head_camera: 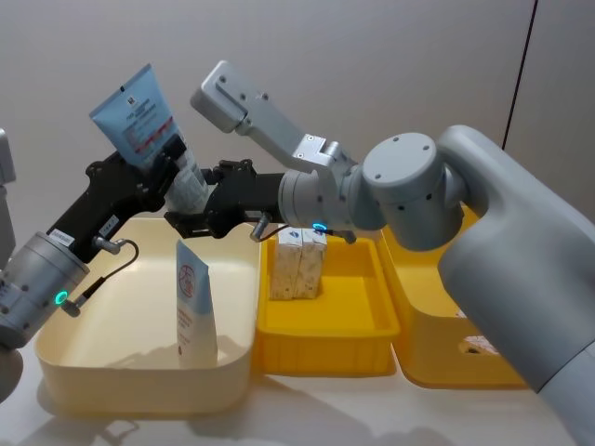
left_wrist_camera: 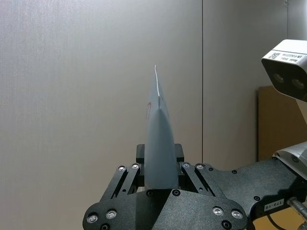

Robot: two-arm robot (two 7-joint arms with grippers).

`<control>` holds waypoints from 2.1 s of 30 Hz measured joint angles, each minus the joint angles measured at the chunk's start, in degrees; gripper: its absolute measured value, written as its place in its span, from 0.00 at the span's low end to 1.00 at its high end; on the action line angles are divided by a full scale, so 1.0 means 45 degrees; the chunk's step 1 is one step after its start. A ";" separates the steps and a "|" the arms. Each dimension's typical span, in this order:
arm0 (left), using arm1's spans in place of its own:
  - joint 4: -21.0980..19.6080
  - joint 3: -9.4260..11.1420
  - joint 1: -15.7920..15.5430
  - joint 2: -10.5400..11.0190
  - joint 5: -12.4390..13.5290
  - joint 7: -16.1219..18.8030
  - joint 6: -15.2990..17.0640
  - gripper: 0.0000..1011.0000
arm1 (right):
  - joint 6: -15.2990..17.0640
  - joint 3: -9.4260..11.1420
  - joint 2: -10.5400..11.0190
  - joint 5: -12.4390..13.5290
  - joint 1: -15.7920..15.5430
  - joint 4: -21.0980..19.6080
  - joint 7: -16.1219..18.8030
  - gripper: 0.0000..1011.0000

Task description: Bimanual collaborative sorting of washing and personal care products

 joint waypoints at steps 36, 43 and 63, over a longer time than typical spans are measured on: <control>-0.0055 0.0007 0.0022 0.0018 0.0057 0.0072 0.0041 0.41 | -0.0070 0.0004 -0.0093 -0.0088 0.0061 0.0118 -0.0069 0.66; -0.0054 0.0007 0.0021 0.0016 0.0056 0.0071 0.0043 0.62 | -0.0070 0.0005 -0.0099 -0.0093 0.0062 0.0118 -0.0072 0.66; -0.0054 0.0007 0.0020 0.0015 0.0054 0.0069 0.0036 0.99 | 0.0628 0.0647 0.0528 -0.0498 0.0211 -0.0097 -0.1010 0.66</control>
